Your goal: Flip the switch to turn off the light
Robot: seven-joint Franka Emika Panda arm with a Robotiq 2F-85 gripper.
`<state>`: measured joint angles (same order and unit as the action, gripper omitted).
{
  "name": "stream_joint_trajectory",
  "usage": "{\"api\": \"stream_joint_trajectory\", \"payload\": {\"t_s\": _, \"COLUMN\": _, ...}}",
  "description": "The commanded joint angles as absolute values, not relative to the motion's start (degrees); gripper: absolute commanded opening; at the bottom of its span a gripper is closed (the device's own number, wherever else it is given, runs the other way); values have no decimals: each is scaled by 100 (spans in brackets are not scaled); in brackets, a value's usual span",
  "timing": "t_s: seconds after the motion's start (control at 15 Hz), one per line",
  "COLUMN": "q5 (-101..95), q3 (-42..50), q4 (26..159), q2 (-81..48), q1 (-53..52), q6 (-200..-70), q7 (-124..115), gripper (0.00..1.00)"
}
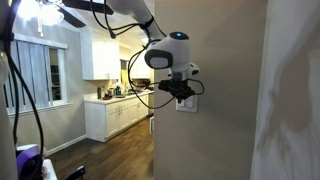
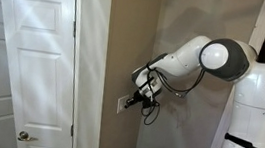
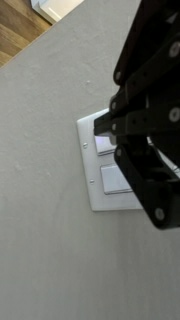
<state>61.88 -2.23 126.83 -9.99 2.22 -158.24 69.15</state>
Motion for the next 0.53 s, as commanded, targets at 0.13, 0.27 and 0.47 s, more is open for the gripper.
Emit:
{"api": "stream_joint_trajectory", "payload": {"t_s": 0.13, "q5": 7383, "q3": -300, "q4": 12463, "q2": -1305, "q1": 351, "q6": -15883, "q7": 8405, "gripper": 0}}
{"api": "stream_joint_trajectory", "payload": {"t_s": 0.27, "q5": 7653, "q3": -288, "q4": 12380, "q2": -1416, "q1": 354, "q6": -15860, "q7": 8723, "gripper": 0}}
{"api": "stream_joint_trajectory", "payload": {"t_s": 0.47, "q5": 8156, "q3": -311, "q4": 12212, "q2": -1569, "q1": 358, "q6": -15908, "q7": 9350, "gripper": 0}}
